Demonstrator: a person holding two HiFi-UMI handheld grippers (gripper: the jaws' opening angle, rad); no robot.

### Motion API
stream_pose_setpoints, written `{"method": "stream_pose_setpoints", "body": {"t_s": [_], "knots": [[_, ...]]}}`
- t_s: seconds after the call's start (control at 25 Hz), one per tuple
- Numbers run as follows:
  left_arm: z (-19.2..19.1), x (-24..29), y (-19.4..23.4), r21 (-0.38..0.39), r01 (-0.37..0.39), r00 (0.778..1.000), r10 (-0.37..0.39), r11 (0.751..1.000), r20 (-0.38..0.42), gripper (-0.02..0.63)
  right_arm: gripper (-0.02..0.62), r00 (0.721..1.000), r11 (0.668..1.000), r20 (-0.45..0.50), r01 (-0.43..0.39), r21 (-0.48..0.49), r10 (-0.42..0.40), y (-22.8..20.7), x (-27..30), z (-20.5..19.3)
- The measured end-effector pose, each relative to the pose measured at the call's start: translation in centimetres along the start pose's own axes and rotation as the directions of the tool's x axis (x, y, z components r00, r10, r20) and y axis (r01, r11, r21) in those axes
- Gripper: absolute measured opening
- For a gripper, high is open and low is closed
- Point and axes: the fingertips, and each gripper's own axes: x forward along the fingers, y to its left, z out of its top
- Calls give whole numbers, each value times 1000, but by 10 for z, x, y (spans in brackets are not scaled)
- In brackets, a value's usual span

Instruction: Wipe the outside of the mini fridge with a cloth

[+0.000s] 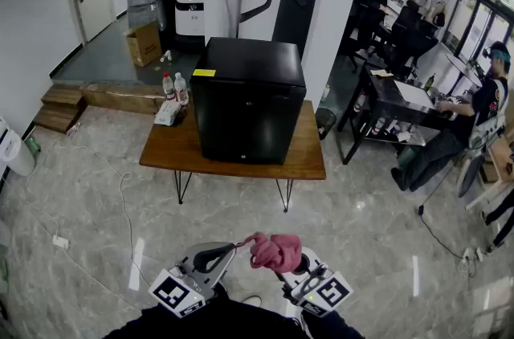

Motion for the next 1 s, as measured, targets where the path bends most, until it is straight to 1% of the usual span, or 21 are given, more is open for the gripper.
{"method": "stream_pose_setpoints", "body": {"t_s": [0.16, 0.36, 0.44, 0.56, 0.64, 0.72, 0.8, 0.88, 1.0], "knots": [[0, 7, -8, 3, -2, 1000, 2, 1000, 1, 6, 55, 1000, 1000, 1, -3, 3, 3, -1, -9, 1], [0, 14, -9, 4, 2, 1000, -2, 1000, -2, 6, 55, 1000, 1000, 11, 2, 5, -2, -6, -9, 3], [0, 18, -8, 4, -3, 1000, 3, 1000, -5, 6, 55, 1000, 1000, 6, 12, -9, -12, -9, -11, 3], [0, 20, -7, 2, -11, 1000, 11, 1000, -8, 6, 55, 999, 998, 12, 32, -55, -31, -11, -12, 4], [-1, 19, -4, 3, -18, 1000, 18, 1000, -10, 6, 55, 999, 997, 0, 35, -73, -35, -12, -12, -2], [0, 17, 3, 3, -32, 999, 32, 999, -12, 6, 55, 999, 995, -5, 35, -94, -35, -13, -5, -4], [3, 15, 9, 1, -52, 999, 52, 999, -16, 6, 57, 999, 990, -18, 33, -139, -35, -14, 2, -2], [6, 13, 17, 26, -69, 998, 69, 997, -11, 6, 60, 999, 980, -36, 26, -196, -34, -15, 9, 0], [12, 10, 38, 58, -100, 995, 100, 993, 1, 6, 58, 998, 970, -40, 35, -241, -46, -22, 25, 2]]}}
